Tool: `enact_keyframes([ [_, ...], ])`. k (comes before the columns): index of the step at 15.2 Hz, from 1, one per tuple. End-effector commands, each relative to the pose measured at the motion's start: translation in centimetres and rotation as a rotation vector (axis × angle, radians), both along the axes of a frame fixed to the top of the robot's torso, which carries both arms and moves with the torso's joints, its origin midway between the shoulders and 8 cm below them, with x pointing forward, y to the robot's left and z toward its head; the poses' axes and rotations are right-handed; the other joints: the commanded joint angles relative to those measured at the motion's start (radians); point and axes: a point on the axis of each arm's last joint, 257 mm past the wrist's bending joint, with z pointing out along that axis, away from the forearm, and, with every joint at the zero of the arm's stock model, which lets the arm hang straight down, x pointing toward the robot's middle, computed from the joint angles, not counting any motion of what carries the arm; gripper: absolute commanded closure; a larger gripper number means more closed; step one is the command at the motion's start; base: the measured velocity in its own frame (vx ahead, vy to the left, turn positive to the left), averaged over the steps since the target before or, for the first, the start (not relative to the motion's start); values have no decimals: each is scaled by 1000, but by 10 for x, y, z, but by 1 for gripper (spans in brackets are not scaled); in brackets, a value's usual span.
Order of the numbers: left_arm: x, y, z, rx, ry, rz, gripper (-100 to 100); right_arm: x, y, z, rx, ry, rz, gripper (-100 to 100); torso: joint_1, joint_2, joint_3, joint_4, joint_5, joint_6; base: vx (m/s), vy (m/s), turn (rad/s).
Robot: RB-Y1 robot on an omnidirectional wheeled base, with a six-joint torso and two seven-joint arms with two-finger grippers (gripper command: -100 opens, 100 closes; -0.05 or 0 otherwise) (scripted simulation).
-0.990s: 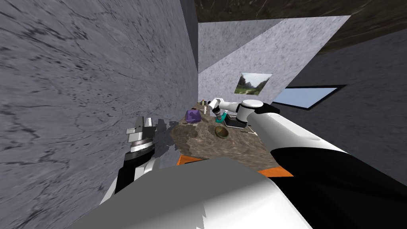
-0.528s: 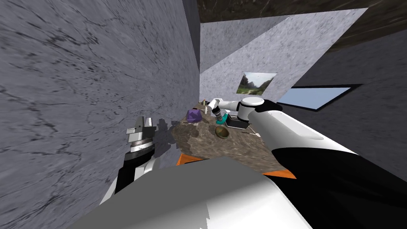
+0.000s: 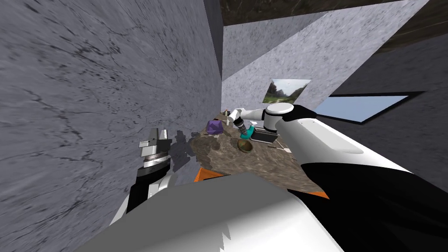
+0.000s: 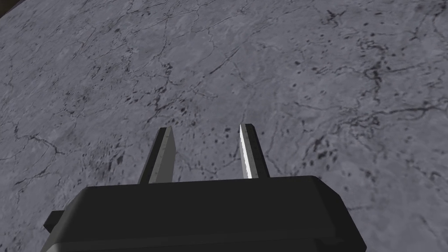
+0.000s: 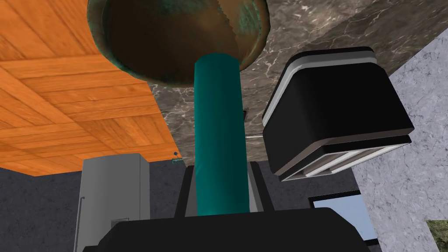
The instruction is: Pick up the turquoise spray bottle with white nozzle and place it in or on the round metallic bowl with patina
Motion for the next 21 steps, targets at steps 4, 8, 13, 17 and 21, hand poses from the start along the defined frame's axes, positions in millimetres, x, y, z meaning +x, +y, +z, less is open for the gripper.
enact_keyframes([
  [4,0,0,0,0,0,0,0,-26,-10,14,-69,64,-74,100,1,-1,0,0,0,0,-12,-14,50],
  [8,0,0,0,0,0,0,0,-31,-12,16,-82,77,-87,-100,1,-2,-1,-1,0,-1,-3,-2,13],
  [13,0,0,0,0,0,0,0,-21,-35,9,-31,43,-113,-100,2,-3,-2,-1,1,-1,-9,15,78],
  [17,0,0,0,0,0,0,0,-4,-51,20,-8,-7,-118,-100,8,0,0,0,2,-1,-46,83,210],
  [21,0,0,0,0,0,0,0,10,-79,22,26,-76,-135,-100,2,-3,-2,-1,1,-1,-5,24,74],
])
